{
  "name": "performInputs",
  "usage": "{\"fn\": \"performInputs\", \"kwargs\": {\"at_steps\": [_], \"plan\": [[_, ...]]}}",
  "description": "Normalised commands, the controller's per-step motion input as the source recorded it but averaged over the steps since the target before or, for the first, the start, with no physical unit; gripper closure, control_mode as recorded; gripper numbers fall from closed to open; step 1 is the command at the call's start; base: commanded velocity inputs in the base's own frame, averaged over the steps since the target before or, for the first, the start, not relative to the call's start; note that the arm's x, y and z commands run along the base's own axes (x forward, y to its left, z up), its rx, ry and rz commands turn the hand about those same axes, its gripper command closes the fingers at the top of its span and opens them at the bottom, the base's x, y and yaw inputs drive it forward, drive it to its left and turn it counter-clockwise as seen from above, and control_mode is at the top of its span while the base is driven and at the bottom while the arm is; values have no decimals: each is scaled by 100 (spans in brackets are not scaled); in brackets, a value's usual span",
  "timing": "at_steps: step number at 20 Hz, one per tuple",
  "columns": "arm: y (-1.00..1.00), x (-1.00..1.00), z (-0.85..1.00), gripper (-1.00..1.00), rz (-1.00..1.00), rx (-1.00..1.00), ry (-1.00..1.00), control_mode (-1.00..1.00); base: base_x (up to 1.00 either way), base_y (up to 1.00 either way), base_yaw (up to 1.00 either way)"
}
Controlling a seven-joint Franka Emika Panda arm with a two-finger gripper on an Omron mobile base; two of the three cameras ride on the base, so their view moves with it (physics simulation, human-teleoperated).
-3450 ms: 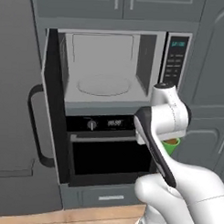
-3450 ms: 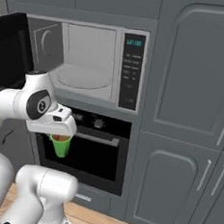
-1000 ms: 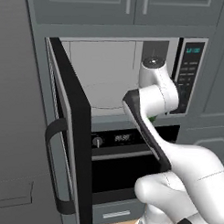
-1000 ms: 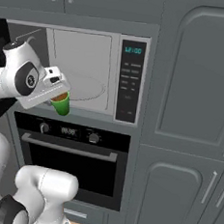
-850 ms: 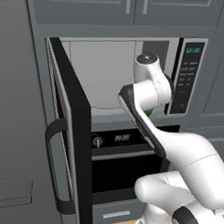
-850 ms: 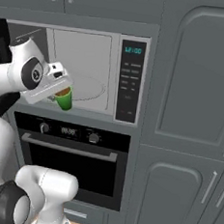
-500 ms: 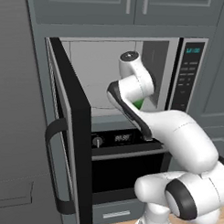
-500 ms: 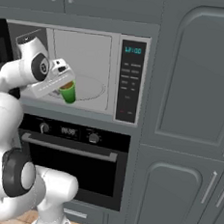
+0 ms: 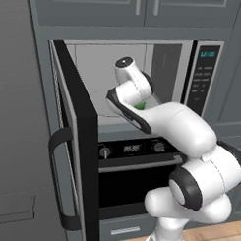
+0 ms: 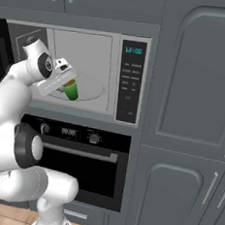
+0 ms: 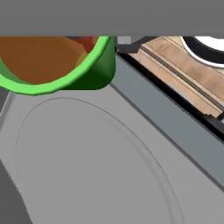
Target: Place the microwavable item in the microwave. Then, close the microwave door and press the start button.
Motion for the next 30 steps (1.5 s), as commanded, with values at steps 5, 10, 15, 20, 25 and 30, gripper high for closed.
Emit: {"fn": "performInputs", "kwargs": {"at_steps": [5,10,15,20,25,30], "plan": [[11,33,-19,100,8,-4,0,-100,0,0,0],[4,40,-15,100,7,-2,0,-100,0,0,0],[4,42,-18,100,5,-2,0,-100,0,0,0],[9,37,-22,100,6,-2,0,-100,0,0,0],[4,34,-8,100,7,-1,0,-100,0,0,0],[0,2,0,-100,8,-3,-1,-100,0,0,0]]}}
